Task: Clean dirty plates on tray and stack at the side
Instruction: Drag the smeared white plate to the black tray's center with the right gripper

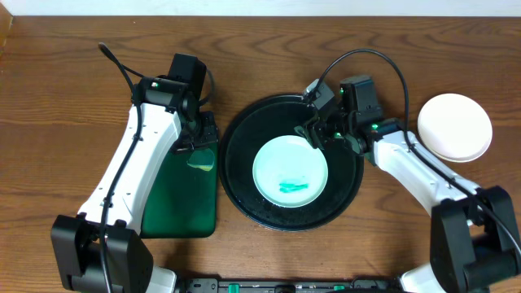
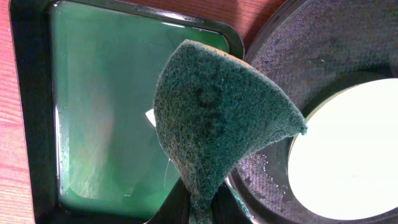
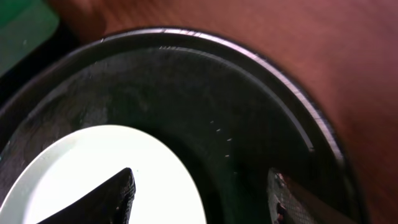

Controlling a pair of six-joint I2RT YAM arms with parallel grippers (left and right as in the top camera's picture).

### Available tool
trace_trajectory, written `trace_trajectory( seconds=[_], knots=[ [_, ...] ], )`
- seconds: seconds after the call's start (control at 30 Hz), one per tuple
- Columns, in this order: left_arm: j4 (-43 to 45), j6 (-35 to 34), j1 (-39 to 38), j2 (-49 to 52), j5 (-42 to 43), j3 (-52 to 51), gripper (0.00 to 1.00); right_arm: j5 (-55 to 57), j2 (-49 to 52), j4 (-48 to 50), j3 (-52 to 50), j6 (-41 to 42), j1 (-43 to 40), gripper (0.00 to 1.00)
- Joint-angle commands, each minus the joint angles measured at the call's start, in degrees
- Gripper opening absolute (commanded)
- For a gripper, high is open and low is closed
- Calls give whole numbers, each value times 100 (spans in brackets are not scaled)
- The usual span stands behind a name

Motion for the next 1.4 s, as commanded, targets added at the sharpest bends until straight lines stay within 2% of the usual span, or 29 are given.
trace_trajectory(
  seconds=[0.0,0.2,0.67,0.93,1.0,1.1,1.13,1.23,1.37],
  knots=[
    [7,55,24,24,13,-22,7,-439,422,-55,116,-289,28,64],
    [2,52,22,22,13,-22,7,-772,1062,-511,514,-428,31,62],
    [0,52,24,22,13,-22,7,-1003,1239,-975,612,-929,181,53],
    [-13,55,24,24,13,-22,7,-767,1545,-970,612,-938,260,49],
    [-11,55,24,22,13,-22,7,-748,1580,-975,612,-938,260,40],
    [2,55,24,24,13,-22,7,-492,1582,-931,612,-732,260,6],
    [9,55,22,22,13,-22,7,-308,1582,-885,612,-540,258,1],
    [7,55,24,24,13,-22,7,111,1582,-802,612,-24,258,1],
    [7,55,24,22,13,-22,7,785,1582,-568,612,1412,197,1]
  ],
)
